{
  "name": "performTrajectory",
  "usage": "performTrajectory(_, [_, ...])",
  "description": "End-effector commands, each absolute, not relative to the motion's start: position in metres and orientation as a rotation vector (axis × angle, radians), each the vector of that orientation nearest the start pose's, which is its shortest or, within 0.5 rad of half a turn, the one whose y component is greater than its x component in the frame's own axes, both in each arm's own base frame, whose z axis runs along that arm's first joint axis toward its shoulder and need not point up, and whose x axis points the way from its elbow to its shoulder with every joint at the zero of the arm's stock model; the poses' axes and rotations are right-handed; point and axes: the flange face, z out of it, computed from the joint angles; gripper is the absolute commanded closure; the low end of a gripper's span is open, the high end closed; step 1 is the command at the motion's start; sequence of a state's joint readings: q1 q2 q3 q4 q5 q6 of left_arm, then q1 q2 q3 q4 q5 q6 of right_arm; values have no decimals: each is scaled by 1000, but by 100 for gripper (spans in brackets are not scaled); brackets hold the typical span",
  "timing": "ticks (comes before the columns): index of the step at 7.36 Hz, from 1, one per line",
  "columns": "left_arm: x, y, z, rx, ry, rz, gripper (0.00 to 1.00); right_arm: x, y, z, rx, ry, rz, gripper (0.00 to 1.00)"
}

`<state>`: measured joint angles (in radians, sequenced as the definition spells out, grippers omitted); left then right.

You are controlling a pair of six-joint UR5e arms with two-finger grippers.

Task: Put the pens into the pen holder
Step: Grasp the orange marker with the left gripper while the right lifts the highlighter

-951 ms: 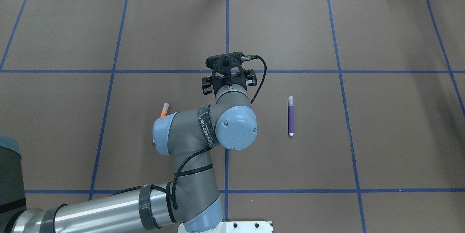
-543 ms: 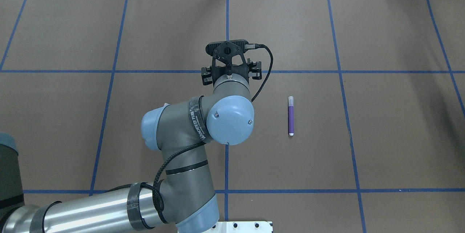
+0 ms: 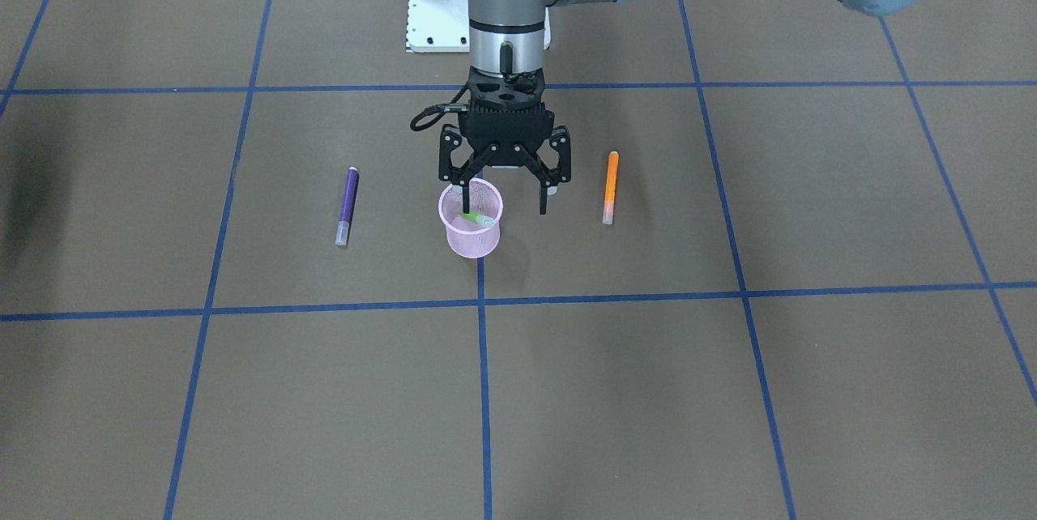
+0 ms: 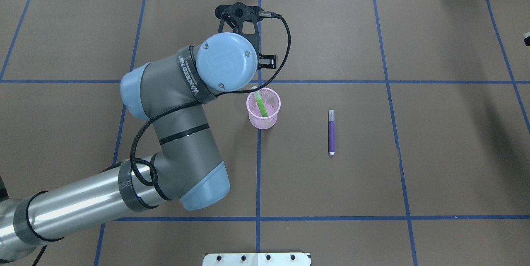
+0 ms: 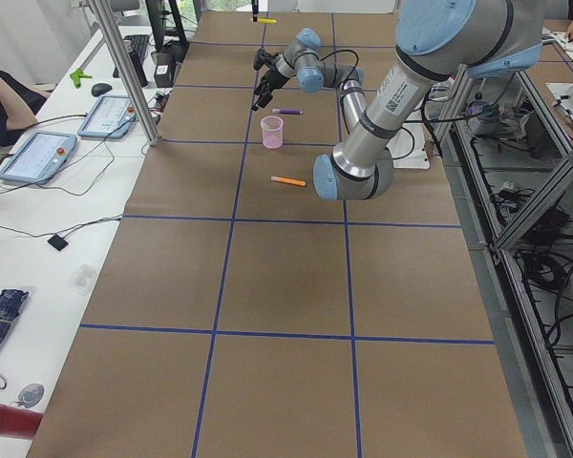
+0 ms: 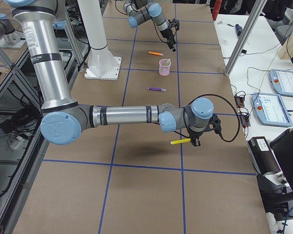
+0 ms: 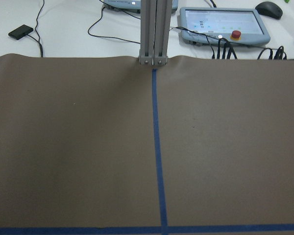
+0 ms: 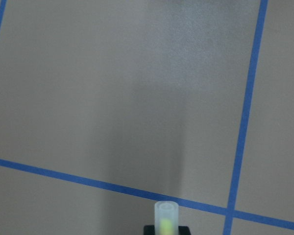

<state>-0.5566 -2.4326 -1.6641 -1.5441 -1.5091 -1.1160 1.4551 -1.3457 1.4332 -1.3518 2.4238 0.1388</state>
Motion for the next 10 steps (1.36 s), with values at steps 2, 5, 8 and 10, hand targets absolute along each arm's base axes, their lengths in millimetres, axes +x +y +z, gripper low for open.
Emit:
performTrajectory(2, [485,-506,160,329,749,150,4,-18,-599,512,223,-902,-32,100])
performTrajectory(5, [480,-508,233,250,713,246,4,-65,-586,450,270,-907,-58,100])
performTrajectory(8, [486,-493,274,174,754,264,3,-128,-585,397,370,-949,30,100])
performTrajectory(10, [493,-494,287,145,746,231,3,-176,-576,382,423,-973,97,100])
